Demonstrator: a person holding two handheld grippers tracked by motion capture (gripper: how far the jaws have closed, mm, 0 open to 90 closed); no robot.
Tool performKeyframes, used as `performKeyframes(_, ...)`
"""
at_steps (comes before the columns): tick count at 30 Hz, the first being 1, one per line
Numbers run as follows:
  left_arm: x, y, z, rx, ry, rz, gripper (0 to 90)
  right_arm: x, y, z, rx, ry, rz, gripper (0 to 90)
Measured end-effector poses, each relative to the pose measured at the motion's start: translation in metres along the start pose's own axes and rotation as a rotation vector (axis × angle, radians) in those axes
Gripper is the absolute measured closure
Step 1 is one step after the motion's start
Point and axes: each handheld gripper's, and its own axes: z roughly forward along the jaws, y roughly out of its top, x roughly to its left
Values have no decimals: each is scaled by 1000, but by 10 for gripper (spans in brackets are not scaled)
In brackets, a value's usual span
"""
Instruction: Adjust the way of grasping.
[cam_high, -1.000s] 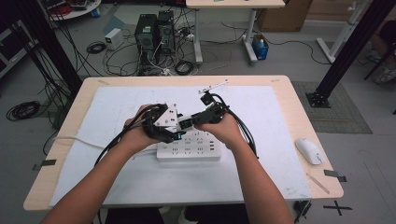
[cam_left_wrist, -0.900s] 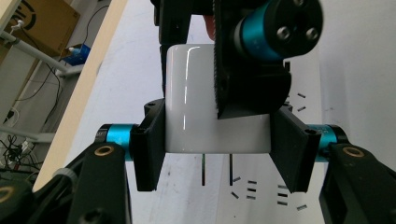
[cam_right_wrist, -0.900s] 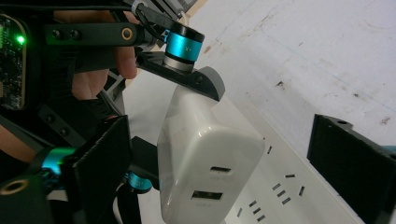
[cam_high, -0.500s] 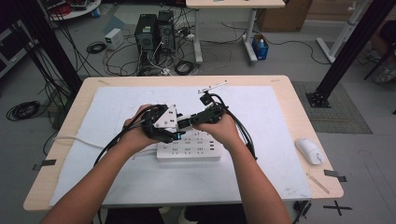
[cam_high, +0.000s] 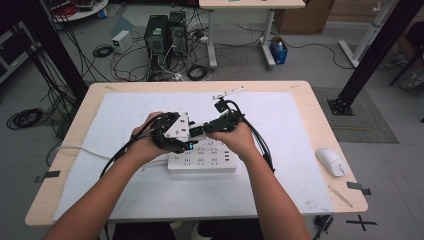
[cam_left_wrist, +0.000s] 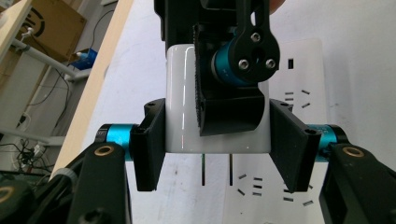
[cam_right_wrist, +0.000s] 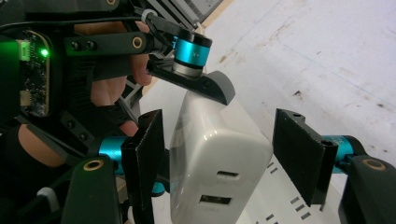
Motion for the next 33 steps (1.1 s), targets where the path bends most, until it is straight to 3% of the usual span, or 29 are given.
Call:
performKeyframes(15,0,-1,0,5,11,12,425,-1,-2,2,-9,43,12,491)
performKeyframes(25,-2,-2,2,14,24,34,415,-5,-4,2,-37,84,58,614)
performKeyframes(33,1,-1,0,-5,33,23,365,-4,-3,-1,-49,79,66,621)
